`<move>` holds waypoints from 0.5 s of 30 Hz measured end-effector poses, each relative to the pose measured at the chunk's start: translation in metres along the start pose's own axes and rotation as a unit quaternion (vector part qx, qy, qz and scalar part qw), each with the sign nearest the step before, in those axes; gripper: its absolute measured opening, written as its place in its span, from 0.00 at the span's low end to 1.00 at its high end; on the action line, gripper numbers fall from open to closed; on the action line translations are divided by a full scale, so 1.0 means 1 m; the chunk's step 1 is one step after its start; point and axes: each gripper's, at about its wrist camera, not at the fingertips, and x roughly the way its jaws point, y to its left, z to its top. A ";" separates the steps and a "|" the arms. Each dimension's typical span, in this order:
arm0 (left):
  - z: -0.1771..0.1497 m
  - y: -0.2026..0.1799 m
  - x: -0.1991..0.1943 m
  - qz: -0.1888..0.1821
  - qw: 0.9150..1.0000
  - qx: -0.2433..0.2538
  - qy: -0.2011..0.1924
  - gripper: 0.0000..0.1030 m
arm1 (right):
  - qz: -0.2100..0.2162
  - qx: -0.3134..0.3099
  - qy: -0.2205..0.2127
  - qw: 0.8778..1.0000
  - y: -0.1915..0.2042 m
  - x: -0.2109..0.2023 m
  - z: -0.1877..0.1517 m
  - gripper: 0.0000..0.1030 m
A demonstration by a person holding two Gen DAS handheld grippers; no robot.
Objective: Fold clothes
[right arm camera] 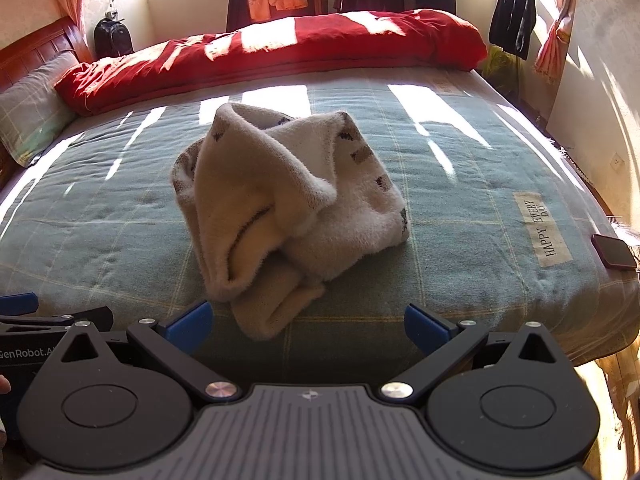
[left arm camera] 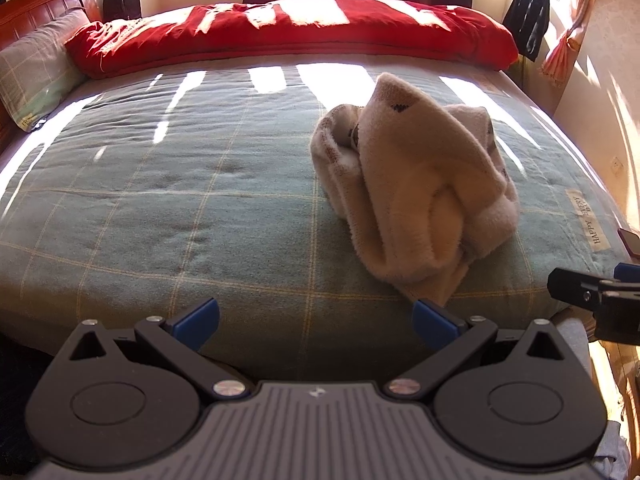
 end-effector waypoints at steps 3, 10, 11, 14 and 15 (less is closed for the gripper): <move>0.003 0.000 0.002 0.001 1.000 0.004 -0.004 0.99 | 0.005 -0.004 -0.005 1.000 -0.001 0.000 0.003 1.00; 0.012 0.003 0.006 -0.002 1.000 0.005 -0.015 0.99 | 0.020 -0.021 -0.013 0.999 -0.006 0.008 0.016 1.00; 0.013 0.003 0.007 -0.003 1.000 0.005 -0.016 0.99 | 0.023 -0.022 -0.014 0.999 -0.007 0.011 0.018 1.00; 0.017 0.004 0.010 -0.008 1.000 0.009 -0.026 0.99 | 0.030 -0.030 -0.013 0.999 -0.009 0.018 0.025 1.00; 0.018 0.005 0.011 -0.010 0.999 0.010 -0.029 0.99 | 0.031 -0.033 -0.012 0.999 -0.010 0.021 0.028 1.00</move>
